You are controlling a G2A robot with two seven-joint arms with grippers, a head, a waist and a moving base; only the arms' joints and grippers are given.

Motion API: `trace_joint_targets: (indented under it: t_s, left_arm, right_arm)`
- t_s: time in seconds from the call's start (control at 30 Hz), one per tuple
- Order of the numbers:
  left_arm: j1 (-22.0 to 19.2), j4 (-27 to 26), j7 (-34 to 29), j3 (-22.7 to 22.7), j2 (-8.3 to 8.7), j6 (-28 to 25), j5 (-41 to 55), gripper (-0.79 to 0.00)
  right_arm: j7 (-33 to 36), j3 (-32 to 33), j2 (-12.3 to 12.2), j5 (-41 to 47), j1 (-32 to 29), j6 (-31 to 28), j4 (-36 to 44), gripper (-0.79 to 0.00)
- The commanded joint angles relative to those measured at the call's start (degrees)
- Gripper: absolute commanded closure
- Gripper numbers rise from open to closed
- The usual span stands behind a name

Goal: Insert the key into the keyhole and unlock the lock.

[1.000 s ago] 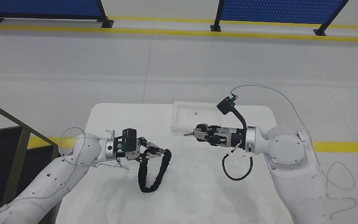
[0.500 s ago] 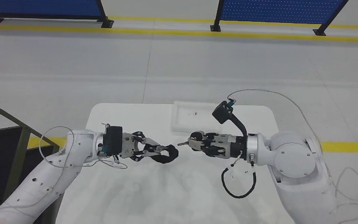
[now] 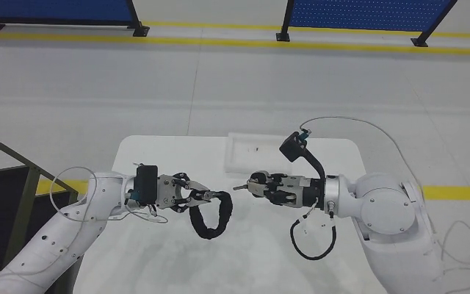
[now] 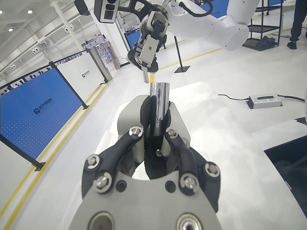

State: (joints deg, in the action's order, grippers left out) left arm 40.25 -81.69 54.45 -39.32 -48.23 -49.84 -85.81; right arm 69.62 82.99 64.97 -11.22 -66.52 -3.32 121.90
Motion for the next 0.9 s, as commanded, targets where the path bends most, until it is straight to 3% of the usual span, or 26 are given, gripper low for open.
trace_joint_targets:
  t_s: [0.0,0.13,0.33,0.4,0.43,0.57,0.87]
  left_arm:
    - [0.0,0.0,0.0,0.0,0.0,0.0,0.0,0.0]
    - [1.4,0.2,-2.1,-0.1,-0.2,1.8,1.9,0.0]
    - [2.8,1.6,-1.0,0.1,-1.69,6.9,4.9,0.0]
    - [3.5,1.8,2.2,0.4,-2.31,7.7,7.0,0.0]
    - [3.7,2.6,4.5,0.5,-2.78,8.4,8.0,0.0]
    - [3.0,3.6,2.0,1.9,-3.88,12.4,2.2,0.0]
    - [2.4,6.4,3.6,4.3,-6.82,15.8,0.7,0.0]
  right_arm:
    - [0.0,0.0,0.0,0.0,0.0,0.0,0.0,0.0]
    - [0.6,-0.4,-0.3,-1.3,-0.5,0.0,1.7,0.0]
    - [6.8,-0.8,-1.1,-6.4,1.6,9.0,10.2,0.0]
    - [7.9,-1.4,-1.3,-7.8,2.0,12.2,12.5,0.0]
    - [8.6,-2.1,-1.3,-8.4,2.9,13.6,12.7,0.0]
    - [9.7,-4.9,-1.5,-10.7,6.6,18.1,12.7,0.0]
    - [10.1,-10.7,-1.6,-15.7,11.6,25.5,12.7,0.0]
